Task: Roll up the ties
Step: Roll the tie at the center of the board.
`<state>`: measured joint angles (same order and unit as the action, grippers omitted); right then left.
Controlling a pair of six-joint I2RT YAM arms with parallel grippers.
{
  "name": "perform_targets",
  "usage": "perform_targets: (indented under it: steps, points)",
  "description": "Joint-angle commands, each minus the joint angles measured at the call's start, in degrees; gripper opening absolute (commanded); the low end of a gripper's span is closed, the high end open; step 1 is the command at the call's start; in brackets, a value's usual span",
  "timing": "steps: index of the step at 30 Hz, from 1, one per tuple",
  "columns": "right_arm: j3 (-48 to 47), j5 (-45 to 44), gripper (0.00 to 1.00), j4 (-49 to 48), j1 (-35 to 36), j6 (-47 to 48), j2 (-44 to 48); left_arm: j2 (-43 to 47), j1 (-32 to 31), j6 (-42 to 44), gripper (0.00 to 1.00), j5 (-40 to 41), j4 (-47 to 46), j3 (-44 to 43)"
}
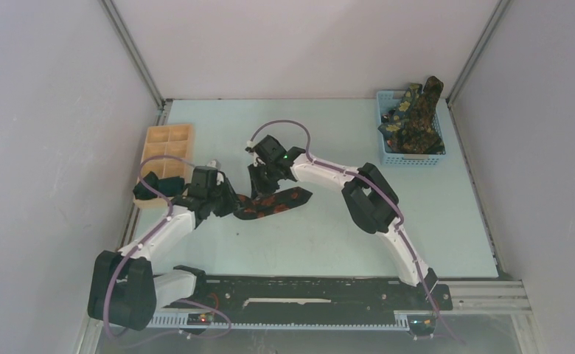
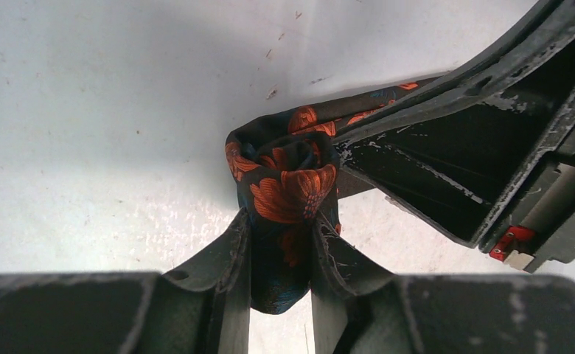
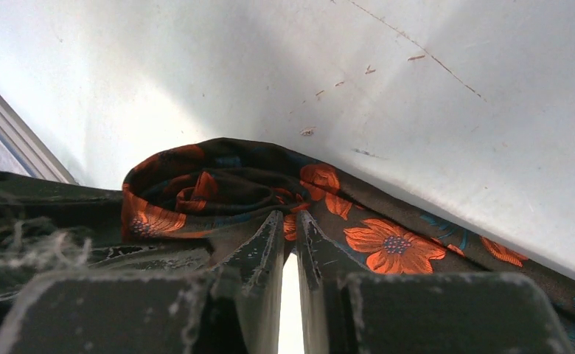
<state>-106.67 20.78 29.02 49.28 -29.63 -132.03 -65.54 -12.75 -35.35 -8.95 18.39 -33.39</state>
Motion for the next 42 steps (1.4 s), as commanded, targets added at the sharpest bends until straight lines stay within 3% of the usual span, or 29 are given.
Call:
perform_targets:
  steps: [1,18,23,31,42]
  points:
    - [-3.0,1.3,0.14,-1.5,1.0,-1.2,-2.0,0.0,-0.4,1.6,0.25,1.8,0.7,-3.5]
    - [3.6,-0.2,0.13,-3.9,-0.6,-0.6,-3.2,-3.5,-1.7,6.0,0.22,8.6,6.7,-8.5]
    - [5.2,-0.4,0.12,-4.1,-0.7,-0.9,-2.1,-5.1,-3.6,6.9,0.22,14.8,10.1,-11.0]
    - [7.2,0.4,0.12,-4.2,-2.3,-1.1,1.4,-8.6,-7.0,8.7,0.20,23.8,16.1,-15.7]
    - [12.7,0.8,0.12,-4.8,-6.3,-0.6,8.6,-15.1,-11.1,10.0,0.16,27.8,18.9,-19.3]
